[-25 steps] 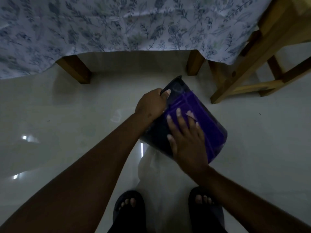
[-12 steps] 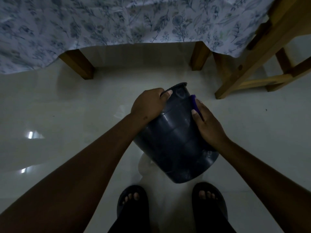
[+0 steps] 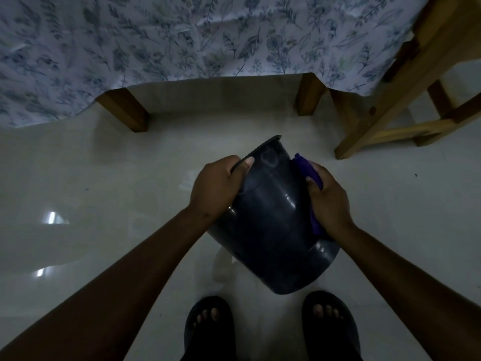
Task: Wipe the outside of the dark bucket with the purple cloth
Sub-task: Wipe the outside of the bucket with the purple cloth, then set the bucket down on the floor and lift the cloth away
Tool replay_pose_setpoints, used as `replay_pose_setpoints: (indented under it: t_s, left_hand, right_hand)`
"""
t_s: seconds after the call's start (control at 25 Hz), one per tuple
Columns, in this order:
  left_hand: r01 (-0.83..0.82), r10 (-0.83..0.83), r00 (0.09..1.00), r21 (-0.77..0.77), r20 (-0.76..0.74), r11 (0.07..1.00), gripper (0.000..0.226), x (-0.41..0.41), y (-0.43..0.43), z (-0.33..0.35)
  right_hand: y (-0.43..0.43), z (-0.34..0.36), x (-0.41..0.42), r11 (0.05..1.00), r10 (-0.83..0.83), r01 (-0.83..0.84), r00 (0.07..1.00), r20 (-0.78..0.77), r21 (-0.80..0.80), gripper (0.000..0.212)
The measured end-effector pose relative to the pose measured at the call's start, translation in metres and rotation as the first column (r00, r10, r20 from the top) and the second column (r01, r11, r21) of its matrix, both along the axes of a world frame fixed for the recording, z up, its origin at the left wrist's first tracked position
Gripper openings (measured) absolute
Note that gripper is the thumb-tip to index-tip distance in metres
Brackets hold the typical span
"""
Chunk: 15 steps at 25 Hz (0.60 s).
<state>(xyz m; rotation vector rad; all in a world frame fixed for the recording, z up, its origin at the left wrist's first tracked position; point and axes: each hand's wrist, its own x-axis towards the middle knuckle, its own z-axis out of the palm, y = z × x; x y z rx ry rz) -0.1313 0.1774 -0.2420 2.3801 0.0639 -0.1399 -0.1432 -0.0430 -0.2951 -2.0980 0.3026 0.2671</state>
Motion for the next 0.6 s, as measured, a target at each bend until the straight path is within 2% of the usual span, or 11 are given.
replay_pose_setpoints:
  t_s: [0.16, 0.36, 0.52, 0.6]
  left_hand:
    - [0.173, -0.173, 0.985, 0.058, -0.003, 0.983, 0.023, -0.001, 0.022, 0.038]
    - [0.348, -0.41, 0.904, 0.346, 0.123, 0.871, 0.038, -0.013, 0.033, 0.056]
    - [0.355, -0.505, 0.837, 0.491, 0.211, 0.795, 0.029, -0.021, 0.037, 0.047]
    - [0.407, -0.589, 0.784, 0.555, 0.195, 0.726, 0.022, -0.027, 0.033, 0.035]
  right_hand:
    - [0.006, 0.027, 0.001, 0.99, -0.073, 0.05, 0.984, 0.165, 0.134, 0.038]
    - [0.011, 0.068, 0.03, 0.964, -0.177, 0.11, 0.946, 0.272, 0.244, 0.037]
    - [0.004, 0.08, 0.037, 0.962, -0.17, 0.094, 0.94, 0.296, 0.255, 0.039]
    - [-0.003, 0.08, 0.035, 0.966, -0.172, 0.104, 0.943, 0.286, 0.237, 0.039]
